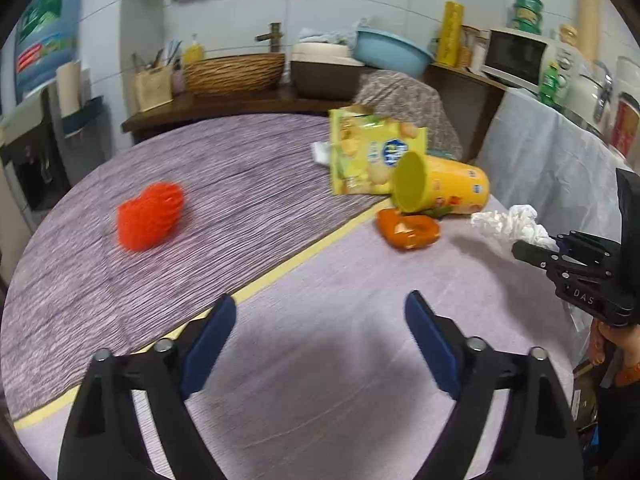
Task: Collect trash
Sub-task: 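Grasp the orange peel with the left tool while the right tool holds the tissue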
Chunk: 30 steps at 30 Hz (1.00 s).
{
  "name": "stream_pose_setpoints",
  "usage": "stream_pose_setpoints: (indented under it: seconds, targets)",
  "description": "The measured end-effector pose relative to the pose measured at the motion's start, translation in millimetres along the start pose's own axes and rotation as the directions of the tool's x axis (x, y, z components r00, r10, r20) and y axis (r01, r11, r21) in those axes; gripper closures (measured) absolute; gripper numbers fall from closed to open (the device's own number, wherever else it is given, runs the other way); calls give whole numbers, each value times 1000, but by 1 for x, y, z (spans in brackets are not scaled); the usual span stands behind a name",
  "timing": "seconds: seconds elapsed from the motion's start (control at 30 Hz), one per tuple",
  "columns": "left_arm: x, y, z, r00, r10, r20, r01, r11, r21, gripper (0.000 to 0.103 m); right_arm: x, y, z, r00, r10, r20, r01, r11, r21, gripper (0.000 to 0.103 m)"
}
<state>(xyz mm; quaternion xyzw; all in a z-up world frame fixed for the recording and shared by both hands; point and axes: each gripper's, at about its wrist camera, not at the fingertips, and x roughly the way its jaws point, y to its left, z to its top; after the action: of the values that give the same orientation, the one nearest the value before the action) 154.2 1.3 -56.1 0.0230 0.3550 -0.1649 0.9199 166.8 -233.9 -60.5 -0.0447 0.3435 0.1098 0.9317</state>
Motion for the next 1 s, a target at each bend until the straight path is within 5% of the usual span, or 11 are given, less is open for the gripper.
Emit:
stream_pose_setpoints:
  seconds: [0.2,0.33,0.47,1.0]
  targets:
    - [19,-66,21,995,-79,66,66,982,177,42,-15,-13,-14,1000,-8,20,7,998,68,77]
    - [53,-101,32,998,-69,4,64,955,289,56,-23,-24,-22,1000,-15,24,13,995,99,77]
    - [83,-104,44,993,-108,-52,117,967,227,67,-29,-40,-30,999,-25,27,21,990,138,77]
    - [100,-113,54,998,-59,-20,61,979,195,93,-37,-58,-47,999,-17,43,8,980,200,76]
